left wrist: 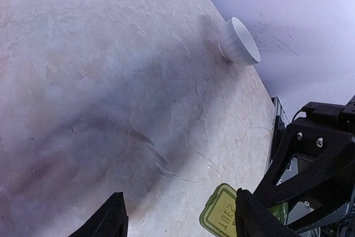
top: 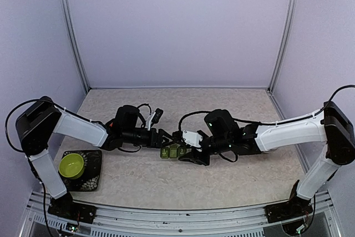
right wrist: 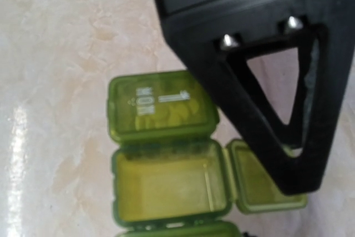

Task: Sort the pills into containers
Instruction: Open the lid of the pill container.

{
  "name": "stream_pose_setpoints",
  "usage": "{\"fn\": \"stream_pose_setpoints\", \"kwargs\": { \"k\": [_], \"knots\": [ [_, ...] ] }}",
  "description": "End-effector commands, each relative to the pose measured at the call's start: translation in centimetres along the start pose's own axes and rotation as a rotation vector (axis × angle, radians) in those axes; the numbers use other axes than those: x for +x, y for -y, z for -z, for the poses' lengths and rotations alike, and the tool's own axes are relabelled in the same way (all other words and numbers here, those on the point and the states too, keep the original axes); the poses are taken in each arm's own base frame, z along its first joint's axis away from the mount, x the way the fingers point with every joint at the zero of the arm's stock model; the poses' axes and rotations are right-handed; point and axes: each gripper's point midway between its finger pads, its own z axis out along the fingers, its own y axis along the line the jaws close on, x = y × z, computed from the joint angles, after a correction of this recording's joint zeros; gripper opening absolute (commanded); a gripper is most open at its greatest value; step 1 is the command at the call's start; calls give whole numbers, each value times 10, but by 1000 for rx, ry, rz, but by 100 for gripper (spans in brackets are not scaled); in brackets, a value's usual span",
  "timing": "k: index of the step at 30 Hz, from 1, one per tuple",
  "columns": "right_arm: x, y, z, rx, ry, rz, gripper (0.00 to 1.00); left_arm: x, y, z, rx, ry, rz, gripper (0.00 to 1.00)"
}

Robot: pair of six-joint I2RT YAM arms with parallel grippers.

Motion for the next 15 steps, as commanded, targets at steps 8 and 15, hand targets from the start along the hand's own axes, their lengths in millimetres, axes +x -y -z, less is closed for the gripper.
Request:
{"fn": "stream_pose_setpoints", "kwargs": {
  "k": [8,15],
  "knots": [
    [-16,-5,7,2,43,54,31,-1,6,1,78,-83,-54,64],
    [-17,-9,7,-16,50,56,31,-2,12,4,139,-131,-75,64]
  ]
}}
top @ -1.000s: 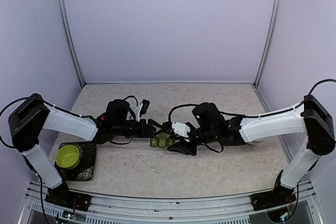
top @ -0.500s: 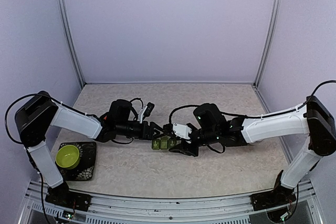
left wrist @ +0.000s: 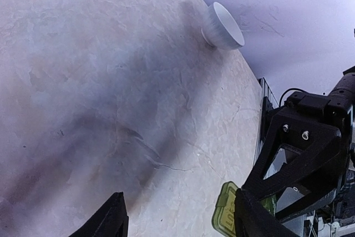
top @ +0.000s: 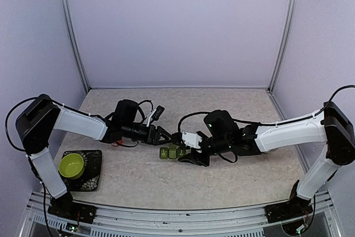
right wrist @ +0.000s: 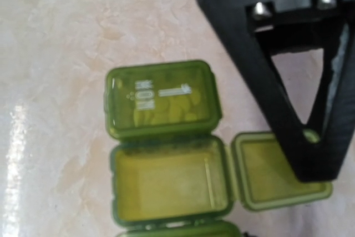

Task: Sort the pills into containers
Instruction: Open the lid of the pill container.

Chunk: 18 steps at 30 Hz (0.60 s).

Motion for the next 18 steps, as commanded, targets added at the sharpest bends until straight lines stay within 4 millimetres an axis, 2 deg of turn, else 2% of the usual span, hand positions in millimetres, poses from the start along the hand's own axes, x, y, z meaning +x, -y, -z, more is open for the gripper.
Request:
{"fn": "stream_pose_setpoints", "kwargs": {
  "k": [1,12,18],
  "knots": [
    [-17,-5,8,-10,54,28,31,2,6,-1,49,-53,-37,64],
    [-32,-5,23,0,123,40,30,13,6,-4,83,-103,-31,63],
    [-29,-3,22,14,113,38,29,13,14,-2,120,-102,-45,63]
  ]
}}
